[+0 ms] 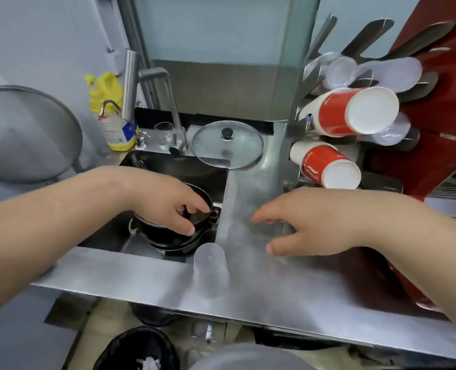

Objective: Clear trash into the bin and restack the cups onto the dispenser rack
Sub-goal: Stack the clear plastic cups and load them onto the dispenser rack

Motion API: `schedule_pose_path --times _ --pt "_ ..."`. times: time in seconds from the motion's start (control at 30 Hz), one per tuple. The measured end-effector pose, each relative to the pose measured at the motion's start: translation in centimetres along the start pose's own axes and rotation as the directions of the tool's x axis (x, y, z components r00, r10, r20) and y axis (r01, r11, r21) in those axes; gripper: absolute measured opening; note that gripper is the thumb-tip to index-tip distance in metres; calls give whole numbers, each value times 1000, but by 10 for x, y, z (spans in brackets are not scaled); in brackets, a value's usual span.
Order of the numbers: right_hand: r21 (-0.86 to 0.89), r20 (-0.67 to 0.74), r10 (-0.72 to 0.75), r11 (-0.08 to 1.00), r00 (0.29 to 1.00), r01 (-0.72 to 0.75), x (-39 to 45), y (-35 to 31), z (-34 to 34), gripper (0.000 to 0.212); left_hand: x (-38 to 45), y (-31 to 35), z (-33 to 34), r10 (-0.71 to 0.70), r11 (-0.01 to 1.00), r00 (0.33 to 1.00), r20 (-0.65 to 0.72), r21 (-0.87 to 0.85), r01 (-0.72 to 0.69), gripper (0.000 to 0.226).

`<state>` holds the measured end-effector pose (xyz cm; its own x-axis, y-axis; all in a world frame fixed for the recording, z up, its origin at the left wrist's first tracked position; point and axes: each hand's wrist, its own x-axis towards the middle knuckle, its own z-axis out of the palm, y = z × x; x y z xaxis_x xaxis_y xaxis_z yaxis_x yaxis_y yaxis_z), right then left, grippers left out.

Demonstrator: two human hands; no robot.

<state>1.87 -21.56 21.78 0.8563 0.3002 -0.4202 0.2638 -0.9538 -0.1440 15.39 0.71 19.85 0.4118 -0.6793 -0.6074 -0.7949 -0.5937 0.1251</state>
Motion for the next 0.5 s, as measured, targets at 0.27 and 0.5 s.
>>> schedule_pose_path --times 0.27,0.5 --pt "175 -67 -79 981 995 89 59 -44 65 63 10 -28 120 -86 918 988 -129 -395 29 76" --pt "235 -118 -20 971 993 47 91 -59 91 74 37 -6 178 -185 754 942 -281 -656 -48 80"
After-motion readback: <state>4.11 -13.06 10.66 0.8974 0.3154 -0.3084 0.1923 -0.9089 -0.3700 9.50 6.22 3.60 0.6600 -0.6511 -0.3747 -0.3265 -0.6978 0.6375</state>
